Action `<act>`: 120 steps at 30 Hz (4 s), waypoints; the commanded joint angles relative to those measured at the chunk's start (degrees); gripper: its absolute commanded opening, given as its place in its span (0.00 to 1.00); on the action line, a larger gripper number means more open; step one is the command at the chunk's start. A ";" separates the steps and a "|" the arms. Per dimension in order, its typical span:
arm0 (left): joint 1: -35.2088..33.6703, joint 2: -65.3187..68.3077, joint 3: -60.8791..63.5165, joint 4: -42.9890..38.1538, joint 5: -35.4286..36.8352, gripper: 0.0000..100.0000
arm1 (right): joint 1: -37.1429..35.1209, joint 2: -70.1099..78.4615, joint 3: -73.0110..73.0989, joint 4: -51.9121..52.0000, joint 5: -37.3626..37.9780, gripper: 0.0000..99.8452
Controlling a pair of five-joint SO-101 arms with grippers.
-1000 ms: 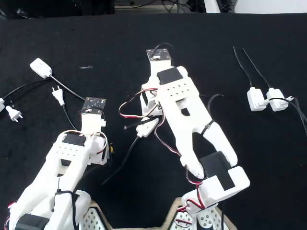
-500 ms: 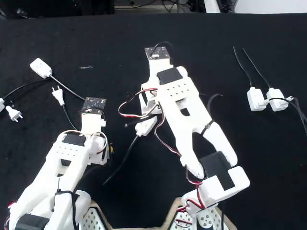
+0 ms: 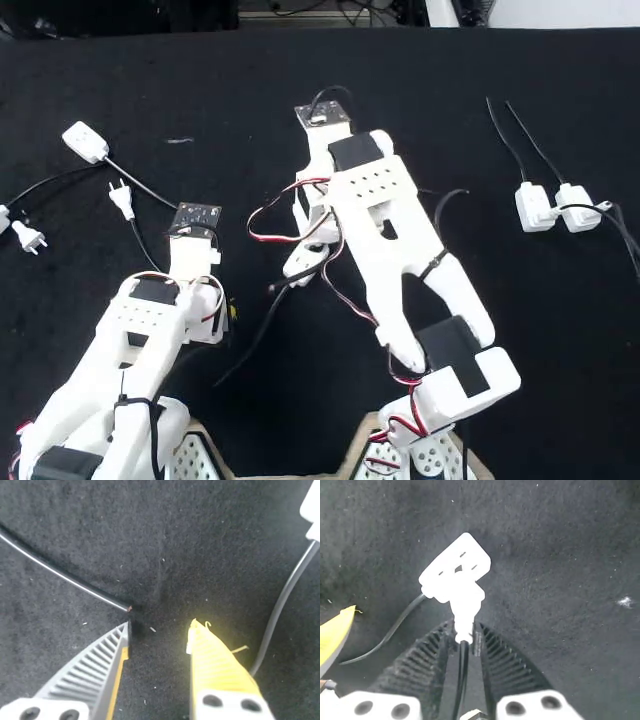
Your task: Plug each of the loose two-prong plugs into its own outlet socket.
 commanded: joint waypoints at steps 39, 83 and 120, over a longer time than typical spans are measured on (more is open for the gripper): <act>-0.66 -1.41 -0.40 -0.18 0.09 0.20 | -0.18 9.54 -13.67 2.11 7.38 0.01; -0.84 -1.41 -0.40 -0.18 0.09 0.20 | 2.55 29.14 -23.60 -5.45 16.88 0.12; -0.66 -1.41 -0.40 -0.18 0.09 0.20 | 10.81 20.62 -10.15 -8.97 21.36 0.11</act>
